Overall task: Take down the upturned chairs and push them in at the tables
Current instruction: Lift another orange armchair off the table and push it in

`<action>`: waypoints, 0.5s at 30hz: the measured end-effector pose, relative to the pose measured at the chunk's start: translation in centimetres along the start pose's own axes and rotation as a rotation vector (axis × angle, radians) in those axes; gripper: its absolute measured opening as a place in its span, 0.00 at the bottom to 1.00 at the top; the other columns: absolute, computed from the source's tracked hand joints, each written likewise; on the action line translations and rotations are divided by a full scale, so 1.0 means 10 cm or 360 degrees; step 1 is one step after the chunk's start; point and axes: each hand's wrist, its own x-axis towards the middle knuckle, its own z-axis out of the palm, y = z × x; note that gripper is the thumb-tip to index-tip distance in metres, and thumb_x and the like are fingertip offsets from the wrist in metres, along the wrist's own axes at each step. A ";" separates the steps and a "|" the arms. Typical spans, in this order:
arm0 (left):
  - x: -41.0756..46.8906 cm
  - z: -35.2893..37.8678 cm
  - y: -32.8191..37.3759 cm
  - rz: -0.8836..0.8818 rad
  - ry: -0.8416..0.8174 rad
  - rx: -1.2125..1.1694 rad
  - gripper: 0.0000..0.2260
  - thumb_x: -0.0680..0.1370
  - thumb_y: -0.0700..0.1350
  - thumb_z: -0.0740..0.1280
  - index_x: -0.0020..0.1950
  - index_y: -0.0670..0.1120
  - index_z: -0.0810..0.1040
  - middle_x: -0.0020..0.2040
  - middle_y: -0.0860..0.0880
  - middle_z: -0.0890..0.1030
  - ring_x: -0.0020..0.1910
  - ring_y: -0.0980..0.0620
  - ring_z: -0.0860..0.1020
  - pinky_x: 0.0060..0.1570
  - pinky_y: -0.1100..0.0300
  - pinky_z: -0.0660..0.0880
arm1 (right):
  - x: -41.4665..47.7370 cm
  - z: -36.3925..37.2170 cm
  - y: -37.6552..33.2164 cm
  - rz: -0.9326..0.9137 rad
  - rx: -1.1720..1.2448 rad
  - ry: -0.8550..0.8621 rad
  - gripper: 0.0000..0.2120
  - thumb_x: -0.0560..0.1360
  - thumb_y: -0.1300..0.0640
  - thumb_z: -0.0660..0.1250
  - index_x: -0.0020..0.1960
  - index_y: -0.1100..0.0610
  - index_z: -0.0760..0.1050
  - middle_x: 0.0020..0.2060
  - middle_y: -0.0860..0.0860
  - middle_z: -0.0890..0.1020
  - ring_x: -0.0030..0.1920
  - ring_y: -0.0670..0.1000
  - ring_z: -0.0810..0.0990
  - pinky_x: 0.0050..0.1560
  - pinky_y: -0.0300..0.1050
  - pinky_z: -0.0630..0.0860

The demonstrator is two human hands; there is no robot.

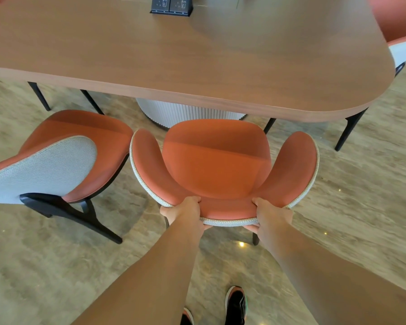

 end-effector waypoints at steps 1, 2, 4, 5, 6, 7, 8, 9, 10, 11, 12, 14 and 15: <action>0.01 -0.01 0.00 0.0003 -0.0008 0.0012 0.29 0.70 0.35 0.73 0.65 0.48 0.62 0.53 0.45 0.70 0.46 0.39 0.74 0.19 0.45 0.76 | 0.00 0.00 0.01 0.0002 0.0001 0.0003 0.27 0.68 0.62 0.77 0.62 0.57 0.67 0.54 0.56 0.78 0.50 0.62 0.81 0.24 0.54 0.80; 0.03 -0.03 0.00 0.0007 -0.0007 0.0023 0.29 0.70 0.35 0.73 0.65 0.48 0.62 0.53 0.45 0.70 0.46 0.39 0.74 0.19 0.44 0.76 | 0.00 0.00 0.02 0.0003 0.0002 0.0008 0.27 0.68 0.62 0.77 0.62 0.57 0.68 0.54 0.57 0.78 0.49 0.61 0.81 0.24 0.54 0.80; 0.04 -0.06 0.00 0.0005 -0.0020 0.0032 0.29 0.71 0.35 0.73 0.65 0.48 0.62 0.53 0.45 0.71 0.46 0.39 0.75 0.19 0.44 0.76 | -0.03 0.02 0.04 0.0005 0.0011 0.0012 0.27 0.68 0.62 0.76 0.62 0.56 0.68 0.55 0.58 0.78 0.49 0.62 0.81 0.26 0.55 0.81; 0.04 -0.07 0.01 0.0009 -0.0032 0.0023 0.29 0.71 0.35 0.73 0.65 0.48 0.62 0.53 0.45 0.72 0.46 0.39 0.75 0.19 0.44 0.76 | -0.04 0.03 0.05 -0.0002 0.0015 0.0015 0.27 0.68 0.62 0.76 0.63 0.56 0.67 0.55 0.58 0.78 0.49 0.62 0.81 0.26 0.56 0.81; 0.05 -0.07 0.00 0.0019 -0.0032 0.0015 0.29 0.71 0.36 0.73 0.65 0.48 0.62 0.52 0.46 0.72 0.46 0.39 0.76 0.19 0.45 0.76 | -0.05 0.03 0.04 -0.0011 0.0016 0.0016 0.28 0.68 0.62 0.76 0.63 0.55 0.67 0.55 0.58 0.78 0.49 0.62 0.82 0.26 0.56 0.81; 0.06 -0.08 0.00 0.0019 -0.0044 0.0000 0.29 0.71 0.37 0.74 0.65 0.49 0.62 0.50 0.46 0.72 0.47 0.38 0.76 0.19 0.45 0.76 | -0.06 0.02 0.04 -0.0017 0.0014 0.0012 0.28 0.68 0.61 0.77 0.63 0.55 0.67 0.55 0.57 0.78 0.48 0.61 0.82 0.26 0.55 0.81; 0.05 -0.08 0.00 0.0018 -0.0062 0.0000 0.30 0.71 0.38 0.74 0.65 0.49 0.62 0.50 0.46 0.72 0.48 0.38 0.77 0.21 0.45 0.77 | -0.07 0.01 0.03 -0.0021 0.0016 0.0002 0.29 0.68 0.60 0.77 0.63 0.55 0.67 0.54 0.57 0.79 0.48 0.61 0.82 0.26 0.54 0.81; 0.03 -0.11 0.00 0.0014 -0.0086 -0.0002 0.31 0.70 0.39 0.75 0.66 0.50 0.62 0.51 0.45 0.73 0.49 0.37 0.78 0.24 0.44 0.79 | -0.09 0.00 0.03 -0.0021 0.0025 -0.0019 0.29 0.67 0.59 0.78 0.62 0.55 0.67 0.54 0.56 0.79 0.49 0.60 0.82 0.28 0.54 0.82; 0.01 -0.13 0.00 0.0014 -0.0112 0.0005 0.31 0.70 0.41 0.76 0.66 0.50 0.62 0.54 0.45 0.74 0.50 0.38 0.78 0.28 0.43 0.80 | -0.11 -0.01 0.04 -0.0017 0.0050 -0.0049 0.29 0.67 0.57 0.78 0.62 0.55 0.67 0.54 0.55 0.79 0.50 0.59 0.82 0.31 0.54 0.82; 0.00 -0.15 0.01 0.0012 -0.0150 0.0009 0.31 0.70 0.42 0.76 0.66 0.50 0.62 0.55 0.45 0.75 0.51 0.39 0.79 0.32 0.43 0.81 | -0.14 -0.02 0.07 -0.0014 0.0083 -0.0089 0.27 0.67 0.56 0.79 0.61 0.55 0.69 0.55 0.54 0.80 0.51 0.57 0.82 0.35 0.53 0.83; -0.02 -0.18 0.02 0.0019 -0.0188 0.0006 0.30 0.70 0.43 0.77 0.66 0.49 0.63 0.56 0.45 0.76 0.51 0.40 0.79 0.36 0.43 0.81 | -0.20 -0.01 0.12 -0.0008 0.0103 -0.0138 0.26 0.68 0.54 0.79 0.60 0.54 0.70 0.55 0.53 0.80 0.52 0.56 0.82 0.40 0.53 0.83; -0.04 -0.27 0.07 0.0066 -0.0217 -0.0016 0.27 0.70 0.45 0.76 0.64 0.49 0.67 0.56 0.46 0.77 0.51 0.43 0.79 0.44 0.43 0.81 | -0.35 0.08 0.27 0.0041 0.0076 -0.0233 0.25 0.69 0.50 0.78 0.60 0.54 0.71 0.55 0.51 0.79 0.54 0.54 0.80 0.51 0.51 0.81; -0.05 -0.32 0.10 0.0125 -0.0210 -0.0024 0.27 0.71 0.46 0.76 0.65 0.50 0.68 0.56 0.47 0.78 0.51 0.45 0.79 0.47 0.44 0.80 | -0.45 0.15 0.36 0.0081 0.0043 -0.0283 0.24 0.70 0.49 0.77 0.60 0.54 0.71 0.53 0.51 0.78 0.55 0.55 0.79 0.56 0.51 0.80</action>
